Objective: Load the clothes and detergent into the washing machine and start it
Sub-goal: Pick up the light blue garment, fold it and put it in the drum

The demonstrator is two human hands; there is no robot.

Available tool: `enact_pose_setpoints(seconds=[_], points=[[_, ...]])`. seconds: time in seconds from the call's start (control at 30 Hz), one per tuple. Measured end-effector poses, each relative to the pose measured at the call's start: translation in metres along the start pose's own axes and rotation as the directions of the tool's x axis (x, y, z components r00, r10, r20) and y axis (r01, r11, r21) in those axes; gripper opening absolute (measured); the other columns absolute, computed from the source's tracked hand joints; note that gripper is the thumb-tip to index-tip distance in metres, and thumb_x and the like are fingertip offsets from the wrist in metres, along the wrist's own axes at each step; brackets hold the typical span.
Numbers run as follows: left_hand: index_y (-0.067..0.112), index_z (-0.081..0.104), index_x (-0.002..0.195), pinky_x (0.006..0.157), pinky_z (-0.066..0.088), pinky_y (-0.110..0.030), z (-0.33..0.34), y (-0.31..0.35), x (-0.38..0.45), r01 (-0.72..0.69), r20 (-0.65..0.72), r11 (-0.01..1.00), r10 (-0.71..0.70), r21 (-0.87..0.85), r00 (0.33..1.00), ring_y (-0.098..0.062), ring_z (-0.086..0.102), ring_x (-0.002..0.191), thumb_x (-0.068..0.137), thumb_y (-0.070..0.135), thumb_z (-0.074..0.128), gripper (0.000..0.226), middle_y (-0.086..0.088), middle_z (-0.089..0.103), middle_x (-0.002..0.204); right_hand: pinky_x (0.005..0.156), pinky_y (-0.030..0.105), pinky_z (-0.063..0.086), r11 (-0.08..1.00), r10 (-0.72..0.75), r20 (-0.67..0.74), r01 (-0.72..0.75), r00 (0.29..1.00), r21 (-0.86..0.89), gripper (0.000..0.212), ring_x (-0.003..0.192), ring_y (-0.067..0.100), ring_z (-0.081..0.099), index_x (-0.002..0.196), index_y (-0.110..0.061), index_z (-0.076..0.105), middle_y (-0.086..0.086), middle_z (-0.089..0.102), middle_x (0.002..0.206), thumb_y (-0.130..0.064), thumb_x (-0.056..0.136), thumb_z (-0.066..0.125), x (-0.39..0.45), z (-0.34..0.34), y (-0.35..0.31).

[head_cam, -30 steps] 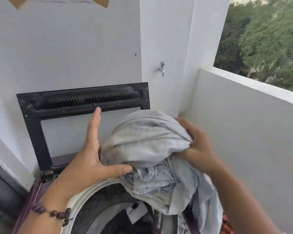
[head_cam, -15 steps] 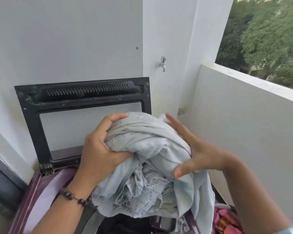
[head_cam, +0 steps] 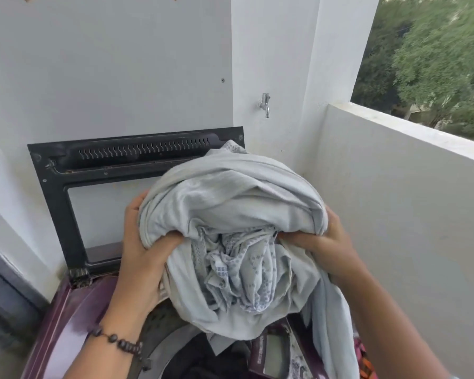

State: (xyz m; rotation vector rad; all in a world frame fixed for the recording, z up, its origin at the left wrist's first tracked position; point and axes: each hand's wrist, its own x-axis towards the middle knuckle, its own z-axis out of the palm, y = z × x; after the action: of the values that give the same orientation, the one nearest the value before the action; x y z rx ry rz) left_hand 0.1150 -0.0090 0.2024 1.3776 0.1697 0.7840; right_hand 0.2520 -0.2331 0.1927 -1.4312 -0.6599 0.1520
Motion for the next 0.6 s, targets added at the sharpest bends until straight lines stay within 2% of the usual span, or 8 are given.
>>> enact_pose_setpoints(seconds=[0.1,0.17,0.23,0.3,0.37,0.43,0.5,0.6], points=[[0.051,0.022,0.146,0.094,0.052,-0.021,-0.026,0.001,-0.004,0.109,0.294,0.975,-0.163,0.192,0.942,0.006,0.054,0.121,0.045,0.036,0.097,0.126,0.028,0.052,0.133,0.089,0.037,0.053,0.989,-0.134,-0.055,0.130,0.989,-0.076,0.069,0.105,0.016,0.068,0.113,-0.037,0.068,-0.004,0.073,0.111,0.002,0.056,0.075,0.005,-0.002,-0.007],[0.066,-0.005,0.142,0.107,0.036,-0.013,-0.034,0.011,-0.007,0.065,0.404,0.919,-0.234,0.389,0.884,0.015,0.029,0.137,0.045,0.047,0.095,0.140,0.033,0.018,0.154,0.086,0.030,0.053,0.955,-0.211,-0.022,0.201,0.977,-0.219,0.062,0.102,0.010,0.067,0.113,-0.035,0.067,-0.007,0.072,0.107,-0.006,0.059,0.075,0.007,0.002,-0.014],[0.069,-0.024,0.134,0.120,0.021,-0.029,-0.030,0.020,-0.009,-0.069,0.438,0.792,-0.259,0.606,0.861,0.008,0.004,0.147,0.034,0.064,0.090,0.151,0.034,-0.014,0.156,0.087,0.030,0.050,0.858,-0.293,0.063,0.292,0.954,-0.423,0.057,0.103,0.010,0.064,0.119,-0.024,0.066,-0.005,0.067,0.108,-0.014,0.063,0.075,0.008,0.011,-0.020],[0.063,-0.036,0.130,0.122,0.001,-0.053,-0.016,0.021,-0.011,-0.241,0.465,0.612,-0.236,0.753,0.853,0.002,-0.019,0.146,0.034,0.072,0.084,0.154,0.038,-0.030,0.149,0.087,0.026,0.047,0.752,-0.357,0.189,0.402,0.915,-0.522,0.054,0.101,0.010,0.061,0.120,-0.022,0.068,-0.004,0.062,0.104,-0.014,0.067,0.075,0.006,0.026,-0.025],[0.058,-0.026,0.140,0.118,0.002,-0.064,0.000,0.013,-0.016,-0.349,0.493,0.559,-0.127,0.752,0.861,0.013,-0.011,0.143,0.040,0.074,0.081,0.147,0.044,-0.016,0.150,0.085,0.027,0.047,0.668,-0.388,0.280,0.477,0.878,-0.570,0.053,0.097,0.012,0.058,0.119,-0.024,0.069,-0.004,0.058,0.101,-0.015,0.068,0.077,0.004,0.040,-0.029],[0.059,0.009,0.145,0.112,0.028,-0.064,0.005,-0.001,-0.021,-0.356,0.441,0.658,0.040,0.664,0.897,0.016,0.026,0.134,0.047,0.066,0.081,0.121,0.044,0.024,0.144,0.082,0.035,0.049,0.638,-0.406,0.292,0.497,0.866,-0.588,0.054,0.096,0.014,0.056,0.119,-0.027,0.069,-0.007,0.055,0.099,-0.013,0.067,0.078,0.002,0.048,-0.033],[0.051,0.036,0.138,0.101,0.048,-0.046,0.004,-0.012,-0.024,-0.332,0.349,0.770,0.152,0.545,0.925,0.001,0.052,0.121,0.054,0.053,0.082,0.096,0.028,0.051,0.133,0.085,0.040,0.048,0.647,-0.381,0.300,0.484,0.875,-0.589,0.060,0.100,0.014,0.055,0.123,-0.028,0.065,-0.009,0.053,0.102,-0.012,0.067,0.077,0.001,0.049,-0.037],[0.033,0.051,0.127,0.086,0.050,-0.016,0.004,-0.014,-0.023,-0.327,0.250,0.868,0.245,0.373,0.937,-0.003,0.061,0.108,0.057,0.037,0.080,0.075,0.020,0.062,0.120,0.101,0.043,0.042,0.684,-0.235,0.376,0.427,0.896,-0.591,0.082,0.119,0.011,0.047,0.140,-0.039,0.044,-0.014,0.049,0.121,-0.022,0.067,0.077,-0.001,0.044,-0.046]])
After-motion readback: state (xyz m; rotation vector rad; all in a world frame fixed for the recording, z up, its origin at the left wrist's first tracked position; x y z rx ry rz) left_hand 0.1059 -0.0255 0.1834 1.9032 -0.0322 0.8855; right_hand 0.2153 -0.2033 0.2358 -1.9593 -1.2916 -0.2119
